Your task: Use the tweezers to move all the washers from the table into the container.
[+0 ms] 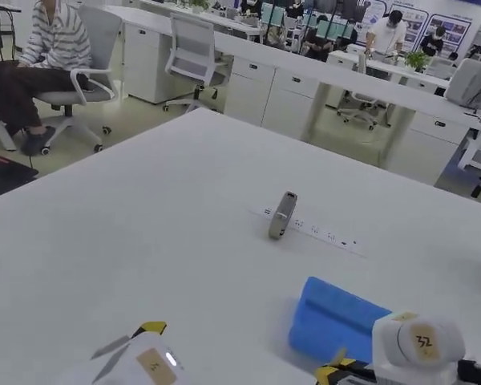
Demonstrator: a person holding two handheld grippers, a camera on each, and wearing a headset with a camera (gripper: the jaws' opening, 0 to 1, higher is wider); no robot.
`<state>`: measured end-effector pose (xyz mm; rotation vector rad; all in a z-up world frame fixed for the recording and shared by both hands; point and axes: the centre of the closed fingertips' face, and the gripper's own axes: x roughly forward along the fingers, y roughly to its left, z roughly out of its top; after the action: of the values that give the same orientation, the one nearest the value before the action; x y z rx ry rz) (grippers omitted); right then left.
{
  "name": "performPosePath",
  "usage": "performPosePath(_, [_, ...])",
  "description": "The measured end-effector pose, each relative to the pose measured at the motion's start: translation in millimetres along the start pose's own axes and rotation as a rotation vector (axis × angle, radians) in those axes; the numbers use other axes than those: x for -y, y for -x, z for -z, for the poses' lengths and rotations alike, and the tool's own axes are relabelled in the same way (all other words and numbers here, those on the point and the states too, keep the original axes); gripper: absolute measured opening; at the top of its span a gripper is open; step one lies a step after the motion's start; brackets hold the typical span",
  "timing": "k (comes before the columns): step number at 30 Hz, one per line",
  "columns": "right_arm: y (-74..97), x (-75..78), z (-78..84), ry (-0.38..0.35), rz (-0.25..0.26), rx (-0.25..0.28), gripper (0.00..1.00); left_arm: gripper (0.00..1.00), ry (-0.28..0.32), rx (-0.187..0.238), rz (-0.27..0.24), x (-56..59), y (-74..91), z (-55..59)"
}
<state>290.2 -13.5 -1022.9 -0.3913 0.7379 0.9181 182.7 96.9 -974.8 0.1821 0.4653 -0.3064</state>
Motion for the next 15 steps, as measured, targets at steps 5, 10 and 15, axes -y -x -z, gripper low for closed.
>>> performPosePath(5, [6.0, 5.0, -6.8, 0.0, 0.011, 0.018, 0.01, 0.91, 0.002, 0.004, -0.001, -0.2, 0.2, -0.8])
performPosePath(10, [11.0, 10.0, -15.5, 0.005, 0.023, 0.035, 0.01, 0.91, -0.004, -0.001, -0.003, -0.4, 0.1, 0.0])
performPosePath(15, [15.7, 12.5, -26.6, 0.01, 0.024, 0.056, 0.01, 0.92, -0.005, -0.013, 0.0, 0.3, -0.8, 1.9])
